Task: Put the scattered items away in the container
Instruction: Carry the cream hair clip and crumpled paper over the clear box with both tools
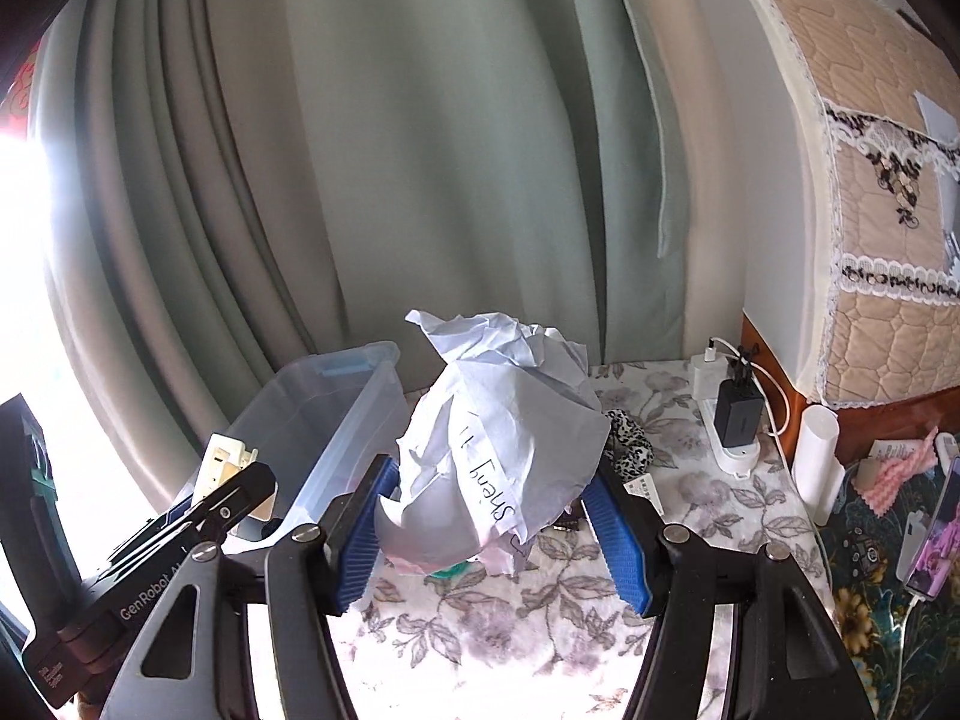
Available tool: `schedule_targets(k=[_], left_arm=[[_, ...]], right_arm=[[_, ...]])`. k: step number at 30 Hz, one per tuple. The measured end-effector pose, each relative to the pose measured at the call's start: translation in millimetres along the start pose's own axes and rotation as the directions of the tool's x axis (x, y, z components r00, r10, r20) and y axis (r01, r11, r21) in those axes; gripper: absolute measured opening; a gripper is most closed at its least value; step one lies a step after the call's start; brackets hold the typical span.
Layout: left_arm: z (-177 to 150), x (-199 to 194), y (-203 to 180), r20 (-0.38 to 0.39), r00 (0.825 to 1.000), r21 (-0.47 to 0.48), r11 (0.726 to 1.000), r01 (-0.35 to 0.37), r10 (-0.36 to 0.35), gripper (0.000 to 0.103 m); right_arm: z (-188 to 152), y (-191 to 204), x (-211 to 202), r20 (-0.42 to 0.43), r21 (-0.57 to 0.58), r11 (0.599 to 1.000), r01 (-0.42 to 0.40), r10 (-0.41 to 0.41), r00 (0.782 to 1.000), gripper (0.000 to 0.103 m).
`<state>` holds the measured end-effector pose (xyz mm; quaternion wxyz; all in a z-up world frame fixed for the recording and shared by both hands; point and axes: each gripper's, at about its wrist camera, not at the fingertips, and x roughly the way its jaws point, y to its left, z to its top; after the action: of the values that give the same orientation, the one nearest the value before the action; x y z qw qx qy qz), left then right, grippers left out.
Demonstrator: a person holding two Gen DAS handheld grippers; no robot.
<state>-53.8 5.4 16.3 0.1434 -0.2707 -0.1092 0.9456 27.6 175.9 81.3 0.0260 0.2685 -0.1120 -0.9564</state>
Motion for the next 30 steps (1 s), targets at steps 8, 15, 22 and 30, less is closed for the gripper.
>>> schedule_targets(k=[8,15,22,30], left_arm=[[6.5,-21.4,33.8,0.058,0.997,-0.066,0.997,-0.037,0.041,0.051],[8.7,-30.8,65.5,0.085,0.994,-0.137,0.989,-0.059,0.072,0.051],[6.6,-30.6,93.3,0.089,0.992,-0.196,0.978,-0.075,0.094,0.051],[4.5,-28.2,119.2,0.096,0.988,-0.24,0.966,-0.094,0.12,0.051]], right_arm=[[3.9,41.9,4.2,0.003,-0.079,0.996,-0.048,0.048,0.999,0.066],[7.1,76.0,13.3,-0.008,-0.142,0.986,-0.086,0.086,0.996,0.066],[4.6,103.4,25.4,-0.03,-0.194,0.974,-0.116,0.112,0.993,0.066],[-3.2,127.2,49.9,-0.08,-0.24,0.958,-0.156,0.14,0.987,0.067]])
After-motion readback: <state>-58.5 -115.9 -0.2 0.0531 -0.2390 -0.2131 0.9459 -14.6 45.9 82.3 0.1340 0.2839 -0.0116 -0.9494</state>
